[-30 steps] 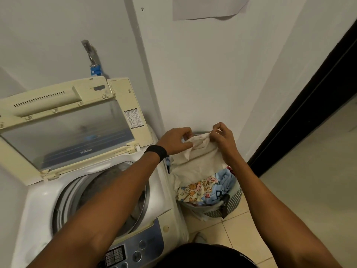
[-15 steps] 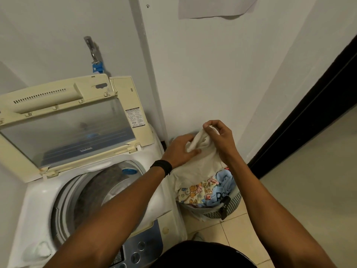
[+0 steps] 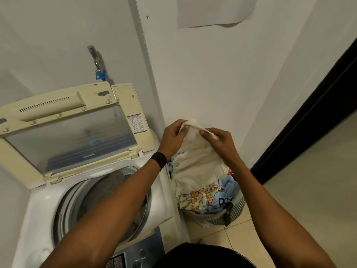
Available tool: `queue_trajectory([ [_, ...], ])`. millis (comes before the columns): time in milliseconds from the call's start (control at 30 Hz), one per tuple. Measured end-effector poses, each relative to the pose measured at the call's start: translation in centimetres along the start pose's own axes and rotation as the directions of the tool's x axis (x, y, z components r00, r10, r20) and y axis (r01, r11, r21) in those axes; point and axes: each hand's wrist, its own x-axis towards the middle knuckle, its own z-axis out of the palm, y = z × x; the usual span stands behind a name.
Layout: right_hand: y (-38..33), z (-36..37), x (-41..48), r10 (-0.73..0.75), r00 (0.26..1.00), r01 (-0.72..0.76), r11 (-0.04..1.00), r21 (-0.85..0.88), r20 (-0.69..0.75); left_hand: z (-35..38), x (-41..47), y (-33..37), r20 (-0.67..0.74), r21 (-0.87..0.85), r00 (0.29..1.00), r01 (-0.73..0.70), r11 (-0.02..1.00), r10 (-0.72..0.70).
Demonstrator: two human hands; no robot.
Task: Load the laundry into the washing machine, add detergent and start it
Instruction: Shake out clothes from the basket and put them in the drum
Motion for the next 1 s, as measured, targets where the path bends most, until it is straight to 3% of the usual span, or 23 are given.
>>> queue_trajectory([
  [167,0.4,-1.1,0.5,0.031,0.986,-0.011,0.993,0.122,-0.164,-1.1,-0.8,-2.1,0.099,0.167,0.995,0.005,0.986,-0.022],
  [333,0.8,-1.3,0.6,0.074,0.983,-0.056,0.992,0.110,-0.168,-1.5,-1.0,-1.6,-0.203,-0.011,0.975,0.095,0.995,-0.095],
  [467,0.4,-1.0,0.3,0.110,0.988,-0.102,0.992,0.076,-0.105,-1.0,-0.1,0.4,-0.262,-0.120,0.953,0.121,0.985,-0.149],
  [667,-1.0,-0.8,0.5,0.122,0.992,-0.119,0.991,0.062,-0.041,0.0,0.9,1.3,-0.181,-0.048,0.978,0.091,0.995,-0.098],
  [900,-2.4,0.4,0.2,-0.054,0.982,0.059,0.998,-0.023,0.178,1.4,0.3,1.6,-0.011,0.019,0.998,0.061,0.998,-0.061],
  [1000,-2.4,0.9,0.1,-0.074,0.980,0.089,0.993,-0.074,0.185,1.3,0.1,1.7,-0.014,0.054,0.998,0.058,0.997,-0.057],
])
